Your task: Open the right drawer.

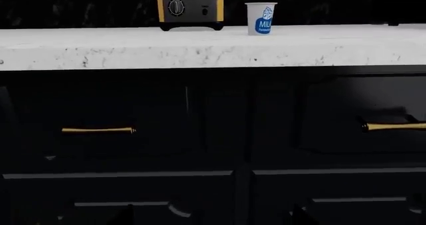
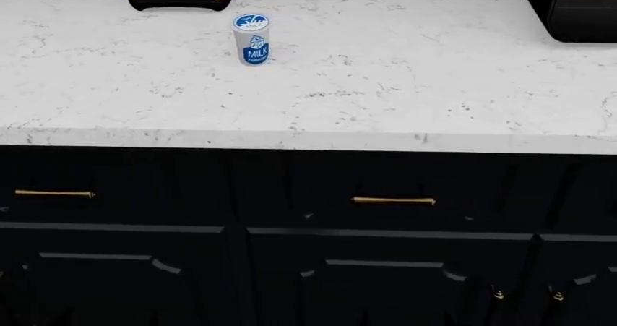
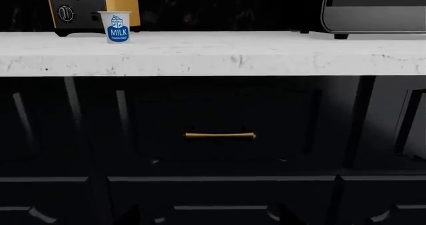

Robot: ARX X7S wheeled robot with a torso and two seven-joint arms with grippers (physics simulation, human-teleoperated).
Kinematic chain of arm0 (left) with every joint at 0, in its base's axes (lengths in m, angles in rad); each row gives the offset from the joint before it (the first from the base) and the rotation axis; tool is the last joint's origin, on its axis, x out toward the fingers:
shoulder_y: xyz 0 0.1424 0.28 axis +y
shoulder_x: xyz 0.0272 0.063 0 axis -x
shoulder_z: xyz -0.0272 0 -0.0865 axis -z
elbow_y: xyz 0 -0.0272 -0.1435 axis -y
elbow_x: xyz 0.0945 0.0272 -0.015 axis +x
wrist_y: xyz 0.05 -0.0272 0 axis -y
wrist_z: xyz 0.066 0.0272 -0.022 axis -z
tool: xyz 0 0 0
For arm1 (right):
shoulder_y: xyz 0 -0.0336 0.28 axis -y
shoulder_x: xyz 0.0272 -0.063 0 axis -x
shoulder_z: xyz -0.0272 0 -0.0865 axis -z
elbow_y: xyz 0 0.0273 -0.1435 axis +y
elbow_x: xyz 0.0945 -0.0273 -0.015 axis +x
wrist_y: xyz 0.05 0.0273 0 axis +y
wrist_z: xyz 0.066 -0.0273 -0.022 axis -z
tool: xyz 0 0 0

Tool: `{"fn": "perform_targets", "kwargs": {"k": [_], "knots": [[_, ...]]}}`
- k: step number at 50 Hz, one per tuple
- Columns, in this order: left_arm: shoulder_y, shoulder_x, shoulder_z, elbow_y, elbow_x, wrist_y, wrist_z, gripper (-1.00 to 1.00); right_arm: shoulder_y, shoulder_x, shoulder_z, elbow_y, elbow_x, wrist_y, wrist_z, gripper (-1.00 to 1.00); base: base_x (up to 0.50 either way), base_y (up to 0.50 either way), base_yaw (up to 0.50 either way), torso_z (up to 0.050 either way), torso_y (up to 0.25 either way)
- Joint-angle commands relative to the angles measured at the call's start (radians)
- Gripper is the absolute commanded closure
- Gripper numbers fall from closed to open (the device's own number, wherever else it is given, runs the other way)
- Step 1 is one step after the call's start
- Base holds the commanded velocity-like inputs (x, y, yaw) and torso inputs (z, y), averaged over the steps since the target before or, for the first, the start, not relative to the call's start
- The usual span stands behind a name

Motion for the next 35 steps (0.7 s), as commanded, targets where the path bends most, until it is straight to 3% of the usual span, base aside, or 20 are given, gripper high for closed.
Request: {"fn": "perform_targets", "kwargs": {"k": [1, 4, 7, 17, 35], "knots": [[-0.005, -0.015, 0.028, 0.007, 0.019, -0.023, -0.005, -1.00, 0.001, 0.005, -0.009, 0.011, 0.003, -0.012, 0.006, -1.00, 0.00, 0.00, 0.00, 0.000, 0.000], [0.001, -0.007, 0.001, -0.013, -0.033, 0.037, 0.013, -1.00, 0.001, 0.008, -0.010, -0.002, 0.006, -0.001, 0.010, -1.00, 0.00, 0.00, 0.00, 0.000, 0.000], [0.000, -0.016, 0.023, -0.016, 0.014, 0.057, 0.002, -1.00, 0.001, 0.010, -0.012, 0.001, 0.008, -0.004, 0.011, -1.00, 0.00, 0.00, 0.00, 0.000, 0.000], [0.008, -0.025, 0.039, 0.002, 0.032, 0.038, -0.015, -1.00, 0.000, 0.015, -0.018, -0.005, 0.014, 0.002, 0.018, -1.00, 0.00, 0.00, 0.00, 0.000, -0.027], [0.002, -0.031, 0.044, -0.015, 0.018, 0.050, -0.021, -1.00, 0.002, 0.021, -0.027, 0.012, 0.021, -0.018, 0.027, -1.00, 0.00, 0.00, 0.00, 0.000, -0.249]]}}
